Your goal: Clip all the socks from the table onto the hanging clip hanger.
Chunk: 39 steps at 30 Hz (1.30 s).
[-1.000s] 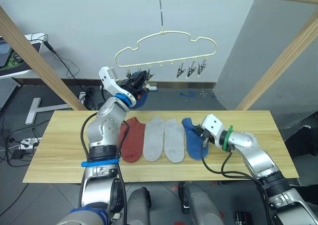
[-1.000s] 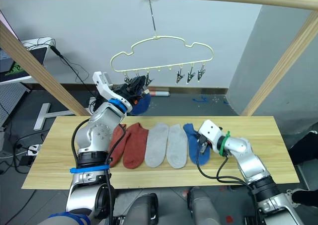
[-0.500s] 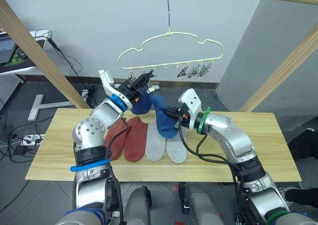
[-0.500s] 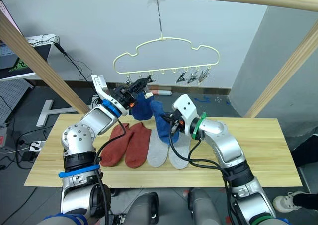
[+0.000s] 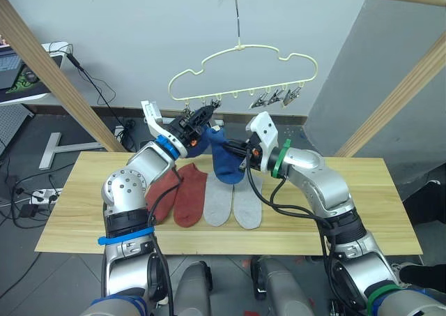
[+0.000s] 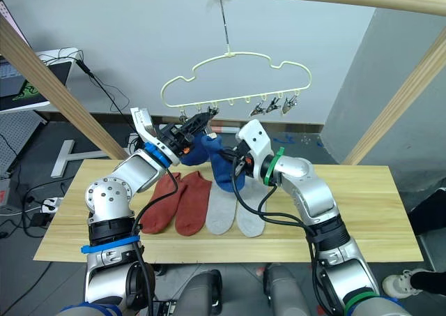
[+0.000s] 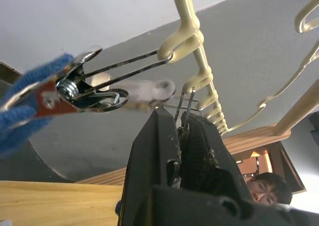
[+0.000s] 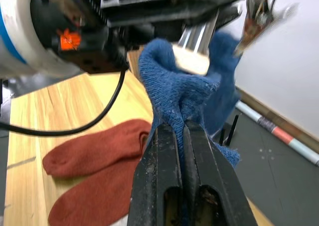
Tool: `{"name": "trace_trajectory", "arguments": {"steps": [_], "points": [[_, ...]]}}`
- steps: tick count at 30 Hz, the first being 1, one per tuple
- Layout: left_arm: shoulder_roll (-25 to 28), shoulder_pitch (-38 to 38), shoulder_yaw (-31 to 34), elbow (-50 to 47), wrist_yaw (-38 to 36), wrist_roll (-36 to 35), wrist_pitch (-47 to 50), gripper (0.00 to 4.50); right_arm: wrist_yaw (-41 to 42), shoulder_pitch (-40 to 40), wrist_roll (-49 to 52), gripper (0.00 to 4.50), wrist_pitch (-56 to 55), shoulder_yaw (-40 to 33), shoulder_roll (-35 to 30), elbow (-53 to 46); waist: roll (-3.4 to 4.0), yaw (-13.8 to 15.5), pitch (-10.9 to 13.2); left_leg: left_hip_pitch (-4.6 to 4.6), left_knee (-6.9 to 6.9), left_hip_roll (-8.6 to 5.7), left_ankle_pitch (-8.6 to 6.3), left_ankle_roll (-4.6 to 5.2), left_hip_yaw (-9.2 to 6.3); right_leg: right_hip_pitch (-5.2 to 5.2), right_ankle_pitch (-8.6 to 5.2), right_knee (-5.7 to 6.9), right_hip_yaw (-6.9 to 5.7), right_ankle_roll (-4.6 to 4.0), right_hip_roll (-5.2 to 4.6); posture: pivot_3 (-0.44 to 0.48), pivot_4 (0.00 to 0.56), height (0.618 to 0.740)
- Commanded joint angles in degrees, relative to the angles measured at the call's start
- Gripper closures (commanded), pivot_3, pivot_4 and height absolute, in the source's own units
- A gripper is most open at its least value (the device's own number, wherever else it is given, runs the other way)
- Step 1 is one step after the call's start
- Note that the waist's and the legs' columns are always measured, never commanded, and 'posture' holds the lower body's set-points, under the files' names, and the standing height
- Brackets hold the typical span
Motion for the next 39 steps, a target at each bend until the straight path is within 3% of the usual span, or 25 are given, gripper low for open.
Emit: {"name": "trace_trajectory", "arguments": {"steps": [1, 17, 39], "points": [[0.4, -0.3, -1.0, -2.5, -1.0, -1.2, 0.0, 4.35, -0.2, -0.7, 0.9, 4.48, -0.2, -0.8, 0.2, -1.0, 0.0, 0.0, 0.0, 0.0, 0.0, 0.0, 0.0, 0.0, 0.01, 0.0, 0.0, -0.01, 0.0, 0.0, 0.0, 0.0, 0.271, 0.74], [1.3, -0.5, -1.9, -2.6, -1.5, -1.2, -0.8, 4.35, 1.0, 0.1, 0.6, 4.48, 1.7, 0.9, -1.4, -0.8, 0.0, 0.0, 0.0, -0.1, -0.02, 0.0, 0.0, 0.0, 0.0, -0.07, 0.0, -0.06, 0.0, 0.0, 0.0, 0.0, 0.276, 0.74], [1.8, 0.8, -3.1, -3.8, -2.4, -0.7, -0.8, 4.35, -1.2, -3.2, 4.8, 4.48, 6.3, -2.8, 0.2, -2.7, 0.0, 0.0, 0.0, -0.65, 0.0, -0.01, 0.0, 0.0, -0.27, -0.48, 0.0, -0.1, -0.04, 0.0, 0.0, -0.001, 0.279, 0.74]]}}
